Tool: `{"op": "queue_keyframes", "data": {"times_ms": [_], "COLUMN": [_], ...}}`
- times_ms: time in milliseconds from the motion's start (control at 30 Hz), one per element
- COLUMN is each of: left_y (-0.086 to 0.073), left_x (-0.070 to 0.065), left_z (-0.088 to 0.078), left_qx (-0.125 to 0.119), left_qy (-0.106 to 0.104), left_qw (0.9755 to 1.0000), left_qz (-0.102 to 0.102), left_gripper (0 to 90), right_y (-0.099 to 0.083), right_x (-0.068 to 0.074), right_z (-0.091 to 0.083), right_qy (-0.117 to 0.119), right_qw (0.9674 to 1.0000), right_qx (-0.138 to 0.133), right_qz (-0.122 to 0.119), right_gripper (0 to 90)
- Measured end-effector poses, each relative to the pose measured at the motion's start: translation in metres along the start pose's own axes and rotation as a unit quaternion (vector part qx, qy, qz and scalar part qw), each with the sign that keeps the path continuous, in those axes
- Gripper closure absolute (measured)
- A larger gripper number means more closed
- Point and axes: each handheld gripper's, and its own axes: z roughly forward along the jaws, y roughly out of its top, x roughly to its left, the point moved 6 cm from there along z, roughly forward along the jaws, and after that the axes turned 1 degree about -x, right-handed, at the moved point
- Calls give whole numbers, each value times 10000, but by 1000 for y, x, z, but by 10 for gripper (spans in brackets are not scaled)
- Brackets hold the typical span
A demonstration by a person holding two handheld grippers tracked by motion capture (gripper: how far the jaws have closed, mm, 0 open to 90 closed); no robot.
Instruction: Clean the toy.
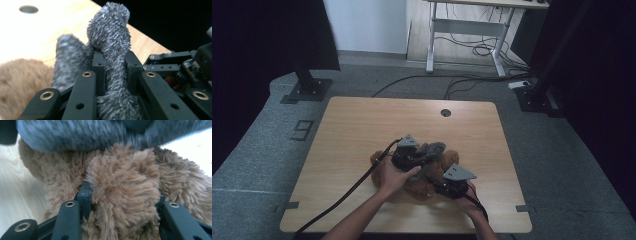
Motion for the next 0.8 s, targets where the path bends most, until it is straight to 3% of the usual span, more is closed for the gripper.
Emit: {"op": "queue_keyframes", "data": {"times_ms": [100, 167, 467, 667, 800], "left_y": [-3, -7, -27, -35, -49], "left_x": [0, 2, 29, 60, 74], "left_z": [-6, -11, -55, -89, -106], "left_qx": [32, 29, -271, -564, -650], "left_qy": [180, 224, 375, 663, 776], "left_qw": [9997, 9996, 9988, 9951, 9929], "left_qz": [166, 172, -126, -461, -620], "left_gripper": [748, 749, 749, 748, 748], "right_y": [-1, -1, -3, -4, -4], "right_x": [-1, 0, -1, -2, -2], "right_z": [1, 1, 0, -1, -1], "right_qy": [-15, -54, -90, -104, -107], "right_qw": [10000, 10000, 9998, 9997, 9996], "right_qx": [-17, -19, -118, -143, -167], "right_qz": [50, 20, 141, 162, 194], "right_gripper": [535, 537, 538, 538, 536]}}
